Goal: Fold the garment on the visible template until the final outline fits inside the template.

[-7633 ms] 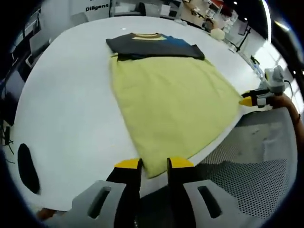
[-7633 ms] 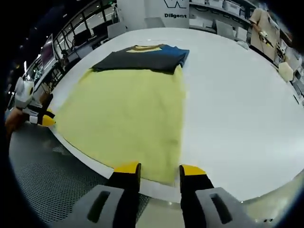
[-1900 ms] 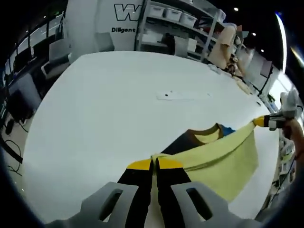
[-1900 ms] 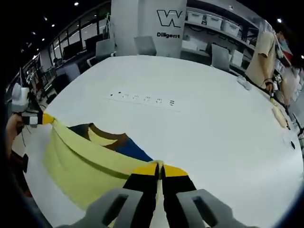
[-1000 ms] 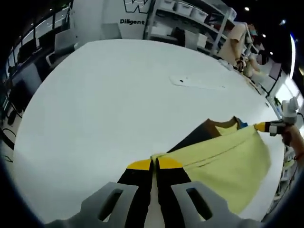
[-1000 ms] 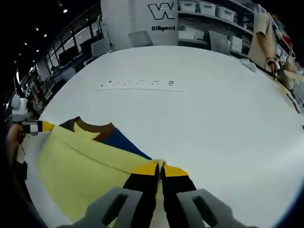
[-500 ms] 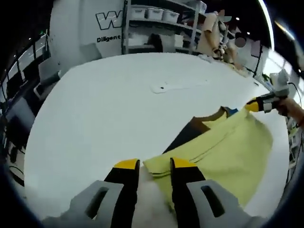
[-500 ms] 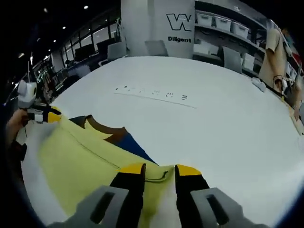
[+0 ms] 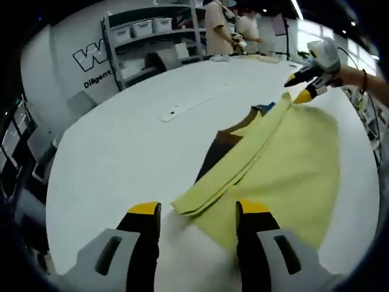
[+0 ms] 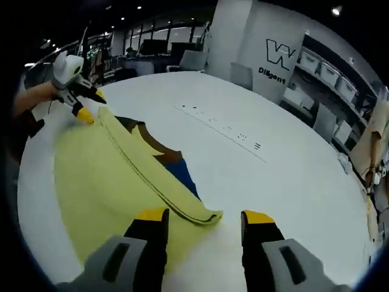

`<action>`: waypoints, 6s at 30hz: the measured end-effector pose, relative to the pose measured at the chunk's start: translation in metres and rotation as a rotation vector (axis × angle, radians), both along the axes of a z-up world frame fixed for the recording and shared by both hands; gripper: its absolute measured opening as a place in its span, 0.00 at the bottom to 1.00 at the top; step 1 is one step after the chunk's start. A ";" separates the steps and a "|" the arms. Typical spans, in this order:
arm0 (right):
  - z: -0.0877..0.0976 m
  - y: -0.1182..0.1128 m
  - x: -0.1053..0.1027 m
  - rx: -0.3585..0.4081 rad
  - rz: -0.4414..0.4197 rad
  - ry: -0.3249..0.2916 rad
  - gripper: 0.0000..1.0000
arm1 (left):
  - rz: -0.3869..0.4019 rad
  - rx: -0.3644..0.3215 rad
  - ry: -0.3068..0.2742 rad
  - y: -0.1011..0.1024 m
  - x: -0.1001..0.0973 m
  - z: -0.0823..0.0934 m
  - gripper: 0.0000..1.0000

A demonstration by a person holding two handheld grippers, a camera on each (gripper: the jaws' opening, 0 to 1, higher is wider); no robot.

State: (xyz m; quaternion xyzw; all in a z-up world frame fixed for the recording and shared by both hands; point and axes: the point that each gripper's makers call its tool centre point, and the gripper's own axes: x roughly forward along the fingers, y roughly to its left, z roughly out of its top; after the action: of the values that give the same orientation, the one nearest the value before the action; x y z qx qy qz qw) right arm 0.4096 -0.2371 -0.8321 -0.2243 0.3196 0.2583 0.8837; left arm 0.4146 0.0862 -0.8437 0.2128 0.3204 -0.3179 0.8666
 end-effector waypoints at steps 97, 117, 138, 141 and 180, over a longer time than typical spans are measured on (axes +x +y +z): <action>0.010 0.016 -0.064 0.371 -0.341 0.203 0.63 | 0.300 -0.249 0.132 -0.006 -0.036 0.029 0.68; -0.001 0.009 -0.122 0.365 -0.297 0.251 0.55 | 0.311 -0.293 0.195 0.001 -0.089 0.018 0.60; -0.015 0.007 -0.149 0.334 -0.191 0.260 0.23 | 0.325 -0.341 0.272 0.006 -0.121 -0.003 0.35; -0.017 0.002 -0.147 0.313 -0.189 0.240 0.15 | 0.322 -0.331 0.289 0.007 -0.124 -0.008 0.29; -0.020 -0.009 -0.166 0.188 -0.098 0.238 0.00 | 0.260 -0.283 0.313 0.010 -0.146 -0.013 0.00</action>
State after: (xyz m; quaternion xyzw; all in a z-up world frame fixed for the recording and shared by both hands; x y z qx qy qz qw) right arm 0.2434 -0.2458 -0.8520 -0.0923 0.4071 0.2683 0.8682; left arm 0.2682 0.0960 -0.8562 -0.0056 0.4276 -0.2743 0.8613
